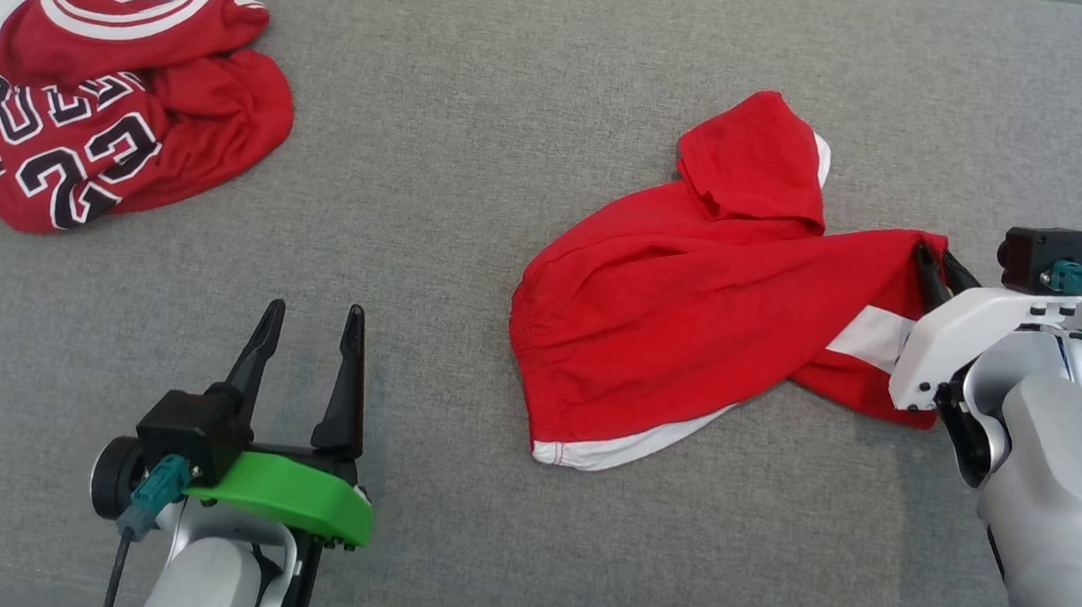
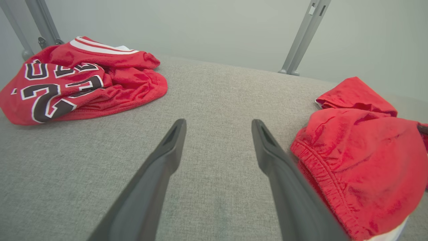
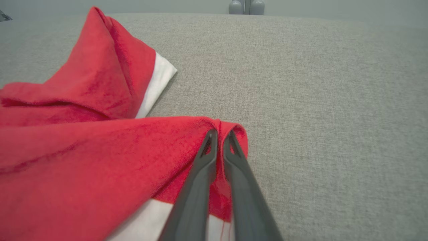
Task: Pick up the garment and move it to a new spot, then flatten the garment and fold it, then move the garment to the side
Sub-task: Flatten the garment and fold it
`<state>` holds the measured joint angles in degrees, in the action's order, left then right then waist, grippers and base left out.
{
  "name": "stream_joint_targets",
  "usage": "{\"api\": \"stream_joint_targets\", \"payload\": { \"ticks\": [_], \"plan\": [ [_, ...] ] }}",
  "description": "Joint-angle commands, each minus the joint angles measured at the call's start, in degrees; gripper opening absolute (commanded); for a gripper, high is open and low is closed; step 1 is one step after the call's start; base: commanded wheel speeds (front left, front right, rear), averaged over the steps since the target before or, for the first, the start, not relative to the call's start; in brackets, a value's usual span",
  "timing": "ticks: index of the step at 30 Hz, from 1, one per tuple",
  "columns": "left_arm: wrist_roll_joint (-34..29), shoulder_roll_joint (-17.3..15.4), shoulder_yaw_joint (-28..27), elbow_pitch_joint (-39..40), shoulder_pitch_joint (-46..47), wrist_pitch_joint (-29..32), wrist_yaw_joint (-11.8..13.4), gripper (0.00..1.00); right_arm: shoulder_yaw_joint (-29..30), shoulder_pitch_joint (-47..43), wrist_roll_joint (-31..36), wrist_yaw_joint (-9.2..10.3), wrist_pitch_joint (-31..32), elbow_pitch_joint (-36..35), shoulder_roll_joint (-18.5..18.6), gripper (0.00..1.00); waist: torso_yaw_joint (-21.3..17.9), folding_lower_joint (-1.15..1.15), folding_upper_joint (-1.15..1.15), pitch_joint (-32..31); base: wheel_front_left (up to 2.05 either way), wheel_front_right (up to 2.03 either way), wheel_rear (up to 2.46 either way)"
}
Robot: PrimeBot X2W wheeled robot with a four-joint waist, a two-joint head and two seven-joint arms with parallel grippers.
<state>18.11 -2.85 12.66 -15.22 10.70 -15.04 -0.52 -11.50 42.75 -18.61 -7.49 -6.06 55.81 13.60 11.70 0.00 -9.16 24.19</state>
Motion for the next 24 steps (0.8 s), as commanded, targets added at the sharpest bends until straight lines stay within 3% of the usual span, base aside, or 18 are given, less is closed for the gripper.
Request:
{"api": "stream_joint_targets", "payload": {
  "ticks": [1, 6, 12, 19, 24],
  "plan": [
    [-0.1, -0.1, -0.1, 0.1, 0.5, -0.1, 0.1, 1.00, -1.0, 0.7, -1.0, 0.00, -1.6, 0.9, 0.3, 1.00, -1.6, 0.00, 0.00, -0.2, 0.00, 0.00, 0.00],
    [-0.8, -0.1, -0.2, 0.7, 0.2, -0.1, -0.2, 1.00, -3.7, 0.1, -3.7, 0.00, -5.7, 0.4, 0.8, 1.00, -4.8, 0.00, 0.00, -1.0, 0.00, 0.00, 0.00],
    [-1.3, -0.1, -0.3, 2.6, -0.8, -0.1, 0.0, 1.00, -5.1, -3.7, -7.9, 0.00, -8.3, -5.1, 2.8, 1.00, -9.2, 0.00, 0.00, -2.1, 0.00, 0.00, 0.00],
    [-2.0, -0.1, -0.3, 2.8, -1.8, -0.1, -0.2, 1.00, -0.8, -10.4, -5.8, 0.00, -9.1, -15.4, 4.1, 1.00, -12.8, 0.00, 0.00, -3.5, 0.00, 0.00, 0.00],
    [-2.9, -0.1, -1.2, 3.2, -3.4, -0.1, -0.5, 1.00, 5.7, -20.1, 0.1, 0.00, -9.1, -29.0, 0.2, 1.00, -14.6, 0.00, 0.00, -4.8, 0.00, 0.00, 0.00]
  ]
}}
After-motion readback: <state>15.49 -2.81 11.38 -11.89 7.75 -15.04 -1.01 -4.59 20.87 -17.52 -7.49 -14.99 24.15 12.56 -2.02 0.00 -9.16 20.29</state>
